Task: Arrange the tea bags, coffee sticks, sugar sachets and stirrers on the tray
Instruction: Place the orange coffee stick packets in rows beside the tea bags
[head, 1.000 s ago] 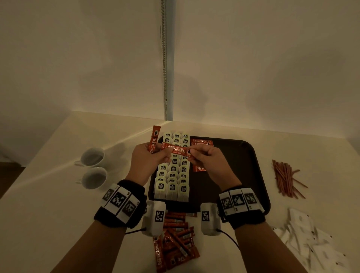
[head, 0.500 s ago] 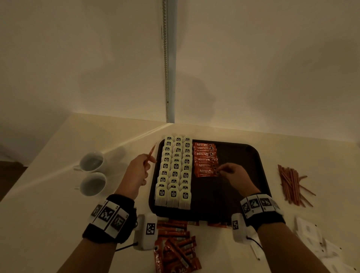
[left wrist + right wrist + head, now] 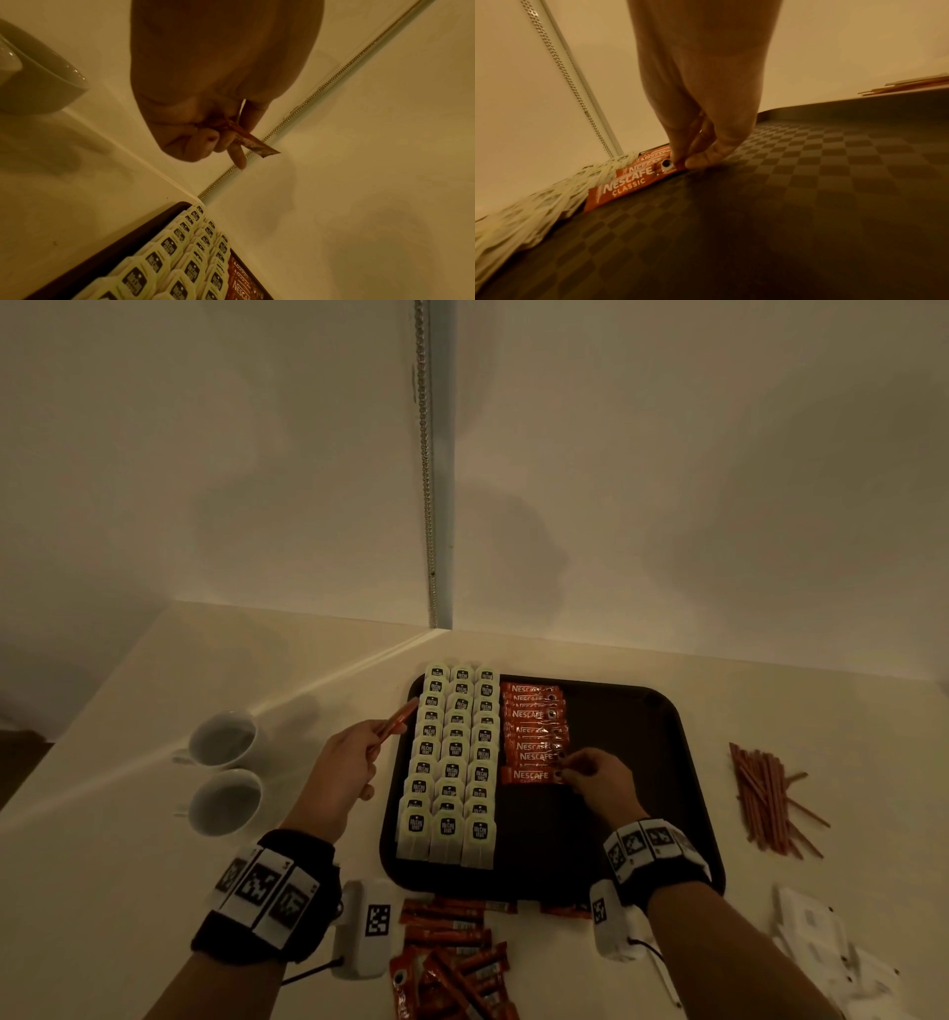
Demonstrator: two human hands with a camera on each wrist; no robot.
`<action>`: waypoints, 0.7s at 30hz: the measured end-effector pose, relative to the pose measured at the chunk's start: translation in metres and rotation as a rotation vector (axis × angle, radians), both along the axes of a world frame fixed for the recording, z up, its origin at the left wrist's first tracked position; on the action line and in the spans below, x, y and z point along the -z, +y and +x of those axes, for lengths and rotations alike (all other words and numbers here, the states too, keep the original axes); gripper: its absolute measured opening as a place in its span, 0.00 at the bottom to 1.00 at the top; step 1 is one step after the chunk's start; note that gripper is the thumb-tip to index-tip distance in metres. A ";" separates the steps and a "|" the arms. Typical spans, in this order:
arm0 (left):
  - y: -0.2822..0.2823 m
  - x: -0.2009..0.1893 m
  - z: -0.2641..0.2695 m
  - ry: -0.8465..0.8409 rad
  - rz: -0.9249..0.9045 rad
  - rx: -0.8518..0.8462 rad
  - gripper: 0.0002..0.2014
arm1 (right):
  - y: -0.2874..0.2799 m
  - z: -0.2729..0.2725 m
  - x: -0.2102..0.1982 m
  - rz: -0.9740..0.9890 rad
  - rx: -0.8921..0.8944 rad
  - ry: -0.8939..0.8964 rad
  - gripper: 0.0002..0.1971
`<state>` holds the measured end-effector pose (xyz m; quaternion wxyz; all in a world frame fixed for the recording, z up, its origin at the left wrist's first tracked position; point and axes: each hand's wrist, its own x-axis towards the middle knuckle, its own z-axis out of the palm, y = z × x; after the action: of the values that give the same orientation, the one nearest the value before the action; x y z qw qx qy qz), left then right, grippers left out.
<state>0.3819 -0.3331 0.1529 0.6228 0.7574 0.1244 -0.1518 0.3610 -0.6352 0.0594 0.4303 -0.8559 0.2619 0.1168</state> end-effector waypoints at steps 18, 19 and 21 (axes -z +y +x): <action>-0.006 -0.003 -0.009 -0.158 -0.035 0.099 0.09 | 0.006 0.001 0.000 -0.038 0.100 0.035 0.09; -0.007 -0.004 -0.010 -0.184 -0.023 0.089 0.08 | 0.006 0.001 -0.001 -0.039 0.103 0.041 0.09; -0.009 -0.005 -0.008 -0.238 0.016 0.082 0.08 | 0.007 0.000 -0.004 -0.046 0.109 0.044 0.10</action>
<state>0.3743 -0.3419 0.1579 0.6205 0.7794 0.0196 -0.0851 0.3608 -0.6287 0.0636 0.4104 -0.8473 0.3201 0.1061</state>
